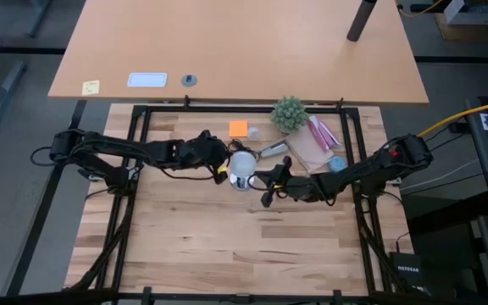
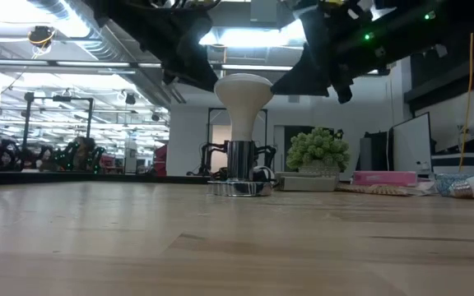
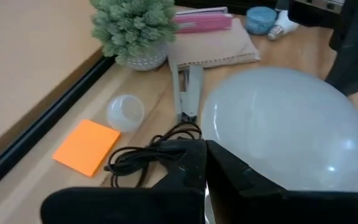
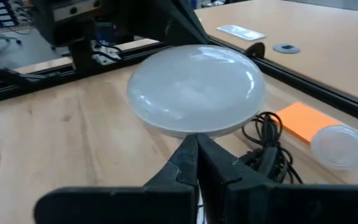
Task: Screw lightbulb
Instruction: Remove the lightbulb from the silver lamp
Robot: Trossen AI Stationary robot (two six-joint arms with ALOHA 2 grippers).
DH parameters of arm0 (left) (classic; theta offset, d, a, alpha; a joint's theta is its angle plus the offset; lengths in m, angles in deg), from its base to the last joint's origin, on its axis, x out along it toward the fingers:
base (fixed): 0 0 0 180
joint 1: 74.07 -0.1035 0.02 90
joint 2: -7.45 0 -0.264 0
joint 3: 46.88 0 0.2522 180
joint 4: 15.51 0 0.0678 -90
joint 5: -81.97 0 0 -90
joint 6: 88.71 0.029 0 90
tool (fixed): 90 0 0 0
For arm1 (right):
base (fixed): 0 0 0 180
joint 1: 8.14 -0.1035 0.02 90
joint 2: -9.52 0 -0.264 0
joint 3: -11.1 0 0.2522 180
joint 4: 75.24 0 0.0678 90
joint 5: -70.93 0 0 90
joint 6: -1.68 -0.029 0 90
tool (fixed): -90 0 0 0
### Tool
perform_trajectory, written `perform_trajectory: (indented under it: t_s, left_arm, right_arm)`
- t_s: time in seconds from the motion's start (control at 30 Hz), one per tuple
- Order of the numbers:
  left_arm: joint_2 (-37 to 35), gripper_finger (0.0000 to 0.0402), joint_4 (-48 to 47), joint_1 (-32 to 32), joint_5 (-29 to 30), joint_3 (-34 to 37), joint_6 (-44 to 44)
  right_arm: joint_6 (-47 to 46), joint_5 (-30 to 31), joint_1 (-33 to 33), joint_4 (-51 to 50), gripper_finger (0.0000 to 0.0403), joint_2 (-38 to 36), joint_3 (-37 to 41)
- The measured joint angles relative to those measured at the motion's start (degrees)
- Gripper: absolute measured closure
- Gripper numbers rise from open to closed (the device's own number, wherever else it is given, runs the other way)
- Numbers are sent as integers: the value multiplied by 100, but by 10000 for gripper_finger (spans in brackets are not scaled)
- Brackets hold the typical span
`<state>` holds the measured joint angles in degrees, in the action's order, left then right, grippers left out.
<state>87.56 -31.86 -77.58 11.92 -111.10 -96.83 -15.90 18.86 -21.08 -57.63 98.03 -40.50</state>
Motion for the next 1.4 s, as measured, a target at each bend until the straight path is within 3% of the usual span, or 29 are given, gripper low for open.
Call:
perform_trajectory:
  t_s: [0.3, 0.53, 0.8, 1.2, 1.4]
  left_arm:
    - [-22, 401, -274, 245, 160, 0, -314]
    - [-13, 402, -326, 634, -205, -15, -686]
    - [3, 401, -415, 1071, -78, 0, -924]
    - [-473, 401, -359, 950, 1332, 4, -505]
    - [-461, 401, 43, 448, 1363, 2, -36]
  right_arm:
    - [0, 21, 336, -63, 397, -2, 6]
    - [2, 42, 631, -66, 397, 4, 10]
    - [93, -4, 889, -98, 397, 0, -7]
    - [754, 19, 762, -302, 397, -641, -4]
    - [694, 36, 97, -466, 397, -1080, -4]
